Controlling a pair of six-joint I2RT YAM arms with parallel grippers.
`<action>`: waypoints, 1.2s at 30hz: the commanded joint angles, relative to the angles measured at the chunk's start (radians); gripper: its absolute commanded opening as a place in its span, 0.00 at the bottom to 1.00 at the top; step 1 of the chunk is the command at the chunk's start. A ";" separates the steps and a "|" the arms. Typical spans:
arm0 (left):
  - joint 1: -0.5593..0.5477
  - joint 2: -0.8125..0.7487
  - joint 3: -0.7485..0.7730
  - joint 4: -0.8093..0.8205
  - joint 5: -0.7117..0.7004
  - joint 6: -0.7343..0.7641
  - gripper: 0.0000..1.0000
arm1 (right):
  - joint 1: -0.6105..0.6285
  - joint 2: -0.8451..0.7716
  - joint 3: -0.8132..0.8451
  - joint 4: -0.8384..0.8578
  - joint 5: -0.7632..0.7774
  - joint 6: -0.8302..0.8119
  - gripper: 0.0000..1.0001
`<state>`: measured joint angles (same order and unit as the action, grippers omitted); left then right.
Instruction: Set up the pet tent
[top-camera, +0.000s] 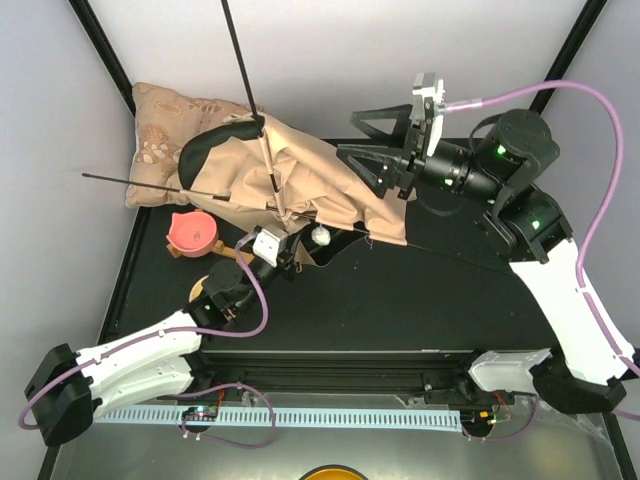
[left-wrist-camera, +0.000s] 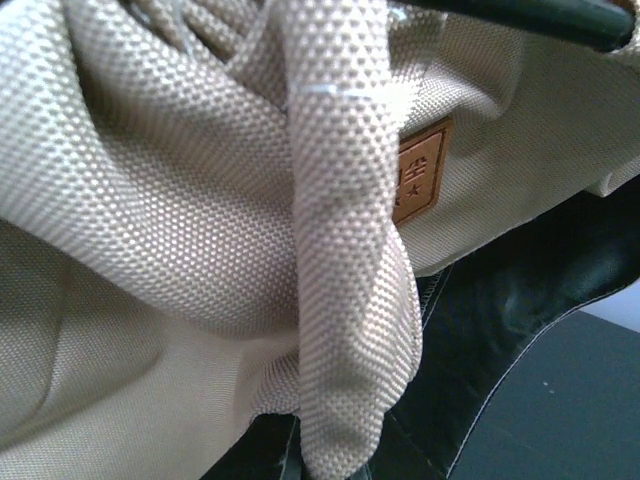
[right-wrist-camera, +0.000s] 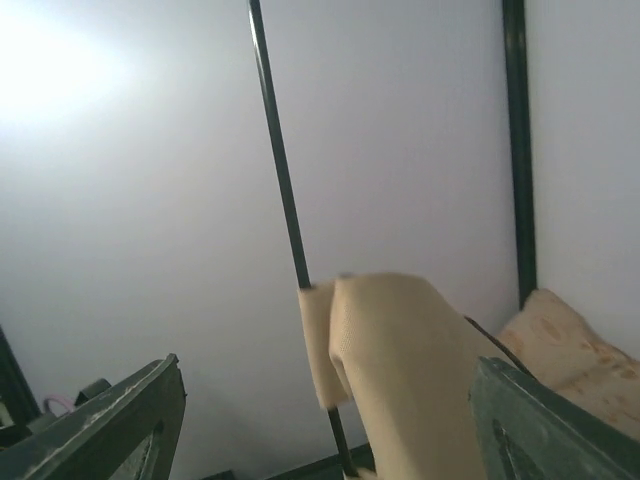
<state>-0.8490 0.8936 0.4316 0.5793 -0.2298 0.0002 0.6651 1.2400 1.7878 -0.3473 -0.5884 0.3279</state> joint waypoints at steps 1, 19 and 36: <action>-0.039 0.037 -0.001 0.048 0.034 -0.023 0.02 | -0.004 0.096 0.131 0.019 -0.130 0.054 0.80; -0.121 0.112 0.057 0.047 -0.024 0.026 0.02 | 0.111 0.244 0.365 -0.312 -0.011 -0.187 0.72; -0.145 0.101 0.067 0.022 -0.027 0.034 0.02 | 0.148 0.208 0.308 -0.391 0.136 -0.323 0.80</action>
<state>-0.9836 0.9970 0.4580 0.6193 -0.2504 0.0536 0.8040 1.4845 2.1227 -0.7204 -0.5152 0.0597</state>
